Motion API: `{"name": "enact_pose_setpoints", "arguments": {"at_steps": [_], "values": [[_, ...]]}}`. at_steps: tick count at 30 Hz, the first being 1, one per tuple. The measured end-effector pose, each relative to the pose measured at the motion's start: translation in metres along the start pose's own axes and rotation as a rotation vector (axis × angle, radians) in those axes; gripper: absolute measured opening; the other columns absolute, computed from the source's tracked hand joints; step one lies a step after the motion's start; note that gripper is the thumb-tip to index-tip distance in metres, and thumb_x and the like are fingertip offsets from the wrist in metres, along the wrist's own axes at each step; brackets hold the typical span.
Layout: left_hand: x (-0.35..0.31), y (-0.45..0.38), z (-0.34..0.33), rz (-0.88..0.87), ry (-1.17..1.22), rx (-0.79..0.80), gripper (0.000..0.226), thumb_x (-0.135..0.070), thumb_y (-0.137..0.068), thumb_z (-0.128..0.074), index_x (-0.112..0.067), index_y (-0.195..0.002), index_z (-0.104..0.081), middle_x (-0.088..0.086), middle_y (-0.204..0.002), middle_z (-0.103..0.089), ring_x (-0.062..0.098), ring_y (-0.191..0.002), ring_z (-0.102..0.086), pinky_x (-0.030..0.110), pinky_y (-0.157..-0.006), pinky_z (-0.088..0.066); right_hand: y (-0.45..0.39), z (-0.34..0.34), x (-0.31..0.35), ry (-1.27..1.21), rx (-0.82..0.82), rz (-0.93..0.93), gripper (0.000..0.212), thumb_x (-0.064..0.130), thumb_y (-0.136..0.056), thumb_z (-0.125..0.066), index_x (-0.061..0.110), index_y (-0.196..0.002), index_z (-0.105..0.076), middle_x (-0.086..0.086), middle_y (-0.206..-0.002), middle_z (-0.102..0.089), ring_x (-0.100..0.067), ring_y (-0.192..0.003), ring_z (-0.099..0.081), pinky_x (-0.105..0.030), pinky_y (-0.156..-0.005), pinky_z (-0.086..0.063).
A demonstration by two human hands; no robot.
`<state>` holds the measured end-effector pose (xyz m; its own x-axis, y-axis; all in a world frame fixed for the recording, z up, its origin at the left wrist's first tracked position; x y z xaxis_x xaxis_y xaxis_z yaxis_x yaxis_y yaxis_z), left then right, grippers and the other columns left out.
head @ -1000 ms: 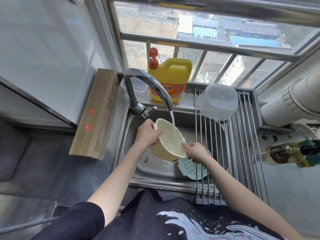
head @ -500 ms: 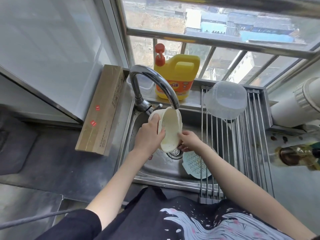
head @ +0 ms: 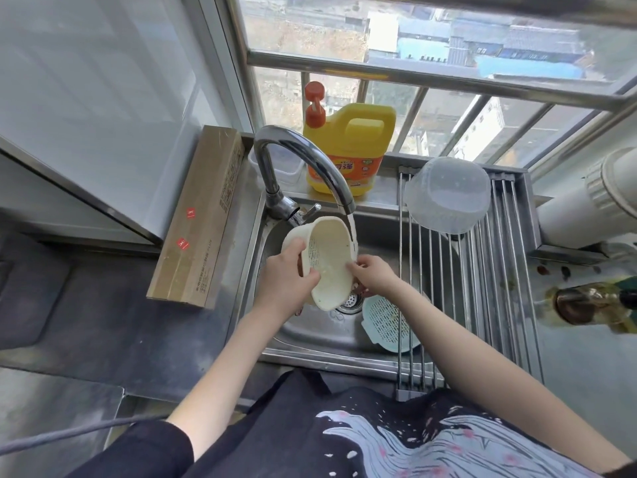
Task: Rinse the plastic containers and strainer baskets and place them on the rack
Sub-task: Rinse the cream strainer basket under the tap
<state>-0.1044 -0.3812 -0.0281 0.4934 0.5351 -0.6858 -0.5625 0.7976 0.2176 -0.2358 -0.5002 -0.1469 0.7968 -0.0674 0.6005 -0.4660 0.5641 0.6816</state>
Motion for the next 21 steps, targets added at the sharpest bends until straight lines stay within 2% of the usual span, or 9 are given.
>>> {"name": "enact_pose_setpoints", "arguments": {"at_steps": [2,4,6,12,14,18,21], "values": [[0.004,0.000,-0.002,0.010,0.048,0.015,0.029,-0.017,-0.081,-0.064,-0.016,-0.109,-0.057,0.003,-0.093,-0.067,0.019,-0.080,-0.062,0.027,-0.057,-0.054,0.004,0.000,-0.006,-0.014,0.005,-0.012,0.037,0.036,-0.099,-0.043,0.007,-0.112,-0.062,-0.009,-0.093,-0.065,-0.024,-0.075,-0.066,-0.038,-0.068,-0.058],[0.006,0.000,-0.005,0.019,0.079,0.035,0.033,-0.015,-0.081,-0.063,-0.019,-0.113,-0.057,0.001,-0.093,-0.066,0.016,-0.079,-0.062,0.014,-0.046,-0.047,0.007,0.002,-0.012,-0.020,-0.002,-0.020,0.040,0.038,-0.098,-0.043,0.007,-0.113,-0.062,-0.012,-0.099,-0.066,-0.028,-0.083,-0.068,-0.039,-0.071,-0.058],[0.008,-0.001,-0.008,0.027,0.084,0.054,0.035,-0.015,-0.081,-0.063,-0.021,-0.115,-0.056,-0.002,-0.093,-0.065,0.013,-0.079,-0.060,0.009,-0.044,-0.043,0.011,0.006,-0.019,-0.019,-0.004,-0.023,0.039,0.038,-0.098,-0.043,0.008,-0.113,-0.063,-0.010,-0.098,-0.066,-0.027,-0.082,-0.068,-0.039,-0.072,-0.058],[0.012,-0.009,-0.025,0.061,0.174,0.141,0.022,-0.013,-0.080,-0.062,-0.024,-0.096,-0.052,-0.009,-0.084,-0.059,0.016,-0.077,-0.061,0.019,-0.047,-0.046,0.018,0.021,-0.036,-0.051,-0.086,-0.041,0.039,0.035,-0.098,-0.045,0.003,-0.108,-0.064,-0.011,-0.097,-0.067,-0.018,-0.066,-0.065,-0.032,-0.061,-0.056],[0.017,-0.012,-0.031,0.074,0.176,0.184,0.020,-0.012,-0.082,-0.061,-0.023,-0.095,-0.050,-0.009,-0.085,-0.058,0.014,-0.075,-0.061,0.018,-0.044,-0.046,0.021,0.028,-0.038,-0.068,-0.144,-0.031,0.036,0.034,-0.098,-0.047,0.002,-0.101,-0.063,-0.007,-0.086,-0.064,-0.015,-0.060,-0.061,-0.031,-0.058,-0.055],[0.043,-0.014,-0.042,0.135,0.172,0.207,0.015,-0.017,-0.087,-0.061,-0.017,-0.094,-0.048,0.001,-0.083,-0.062,0.015,-0.061,-0.061,0.021,-0.046,-0.049,0.028,0.045,-0.032,-0.123,-0.304,0.067,0.032,0.034,-0.095,-0.053,0.009,-0.075,-0.050,-0.006,-0.072,-0.056,-0.019,-0.059,-0.057,-0.044,-0.062,-0.056],[0.066,-0.013,-0.054,0.233,0.227,0.224,0.018,-0.018,-0.091,-0.059,-0.012,-0.104,-0.049,0.012,-0.081,-0.064,0.016,-0.053,-0.063,0.021,-0.044,-0.051,0.036,0.054,-0.021,-0.102,-0.375,0.162,0.034,0.038,-0.093,-0.053,0.010,-0.075,-0.049,-0.008,-0.071,-0.056,-0.026,-0.060,-0.055,-0.047,-0.061,-0.055]]}}
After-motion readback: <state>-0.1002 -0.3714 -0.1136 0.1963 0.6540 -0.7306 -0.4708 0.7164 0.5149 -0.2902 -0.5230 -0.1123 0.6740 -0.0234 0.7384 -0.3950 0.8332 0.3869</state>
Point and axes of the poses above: each hand's wrist, its own y-axis away from the middle knuckle, its own z-axis out of the back of the hand, x = y × z, the point moved 8 cm from there along -y, towards the middle knuckle
